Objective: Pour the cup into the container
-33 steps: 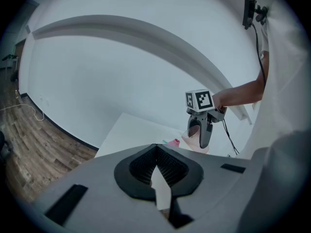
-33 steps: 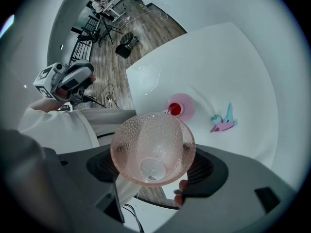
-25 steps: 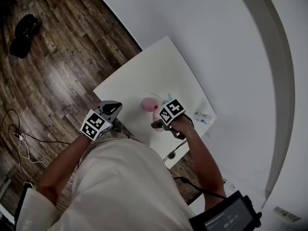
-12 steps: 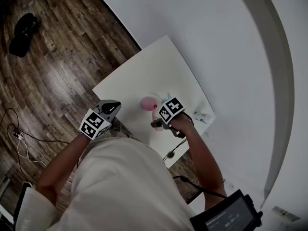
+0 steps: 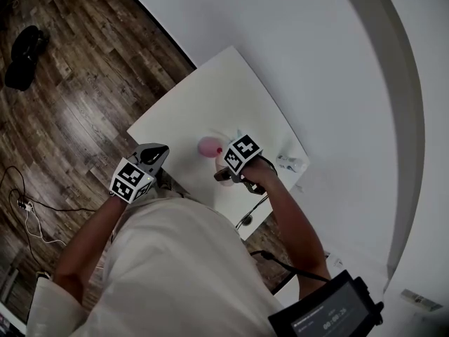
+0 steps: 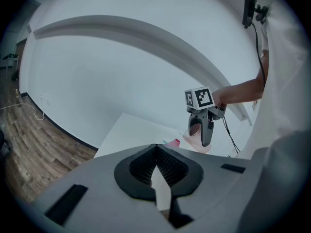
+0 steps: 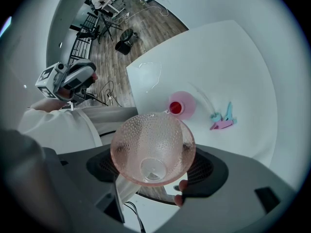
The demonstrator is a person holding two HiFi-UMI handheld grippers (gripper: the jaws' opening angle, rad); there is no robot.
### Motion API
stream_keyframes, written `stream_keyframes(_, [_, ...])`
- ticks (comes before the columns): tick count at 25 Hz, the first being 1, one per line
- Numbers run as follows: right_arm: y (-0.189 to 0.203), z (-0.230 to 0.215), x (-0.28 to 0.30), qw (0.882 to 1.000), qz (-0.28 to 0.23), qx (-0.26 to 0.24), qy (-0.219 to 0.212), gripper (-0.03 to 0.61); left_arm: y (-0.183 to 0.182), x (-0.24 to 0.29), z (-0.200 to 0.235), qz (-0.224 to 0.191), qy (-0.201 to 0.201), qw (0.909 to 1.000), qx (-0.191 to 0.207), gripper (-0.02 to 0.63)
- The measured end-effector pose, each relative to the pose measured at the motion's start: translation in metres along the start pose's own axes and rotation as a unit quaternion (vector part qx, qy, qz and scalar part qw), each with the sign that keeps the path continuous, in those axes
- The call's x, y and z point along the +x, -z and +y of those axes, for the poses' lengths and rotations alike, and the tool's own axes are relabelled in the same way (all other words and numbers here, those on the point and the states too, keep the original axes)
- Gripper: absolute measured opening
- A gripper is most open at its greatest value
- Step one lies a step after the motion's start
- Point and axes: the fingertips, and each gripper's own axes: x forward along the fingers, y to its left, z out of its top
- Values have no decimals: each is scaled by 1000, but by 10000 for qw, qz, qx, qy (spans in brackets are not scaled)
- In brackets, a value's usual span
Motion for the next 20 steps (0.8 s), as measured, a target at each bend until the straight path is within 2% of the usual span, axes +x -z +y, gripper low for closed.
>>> stream_keyframes(20, [0,0,-3,9999,157,-16,-50,380,1,-2,0,-6,-15,10000,-19,11])
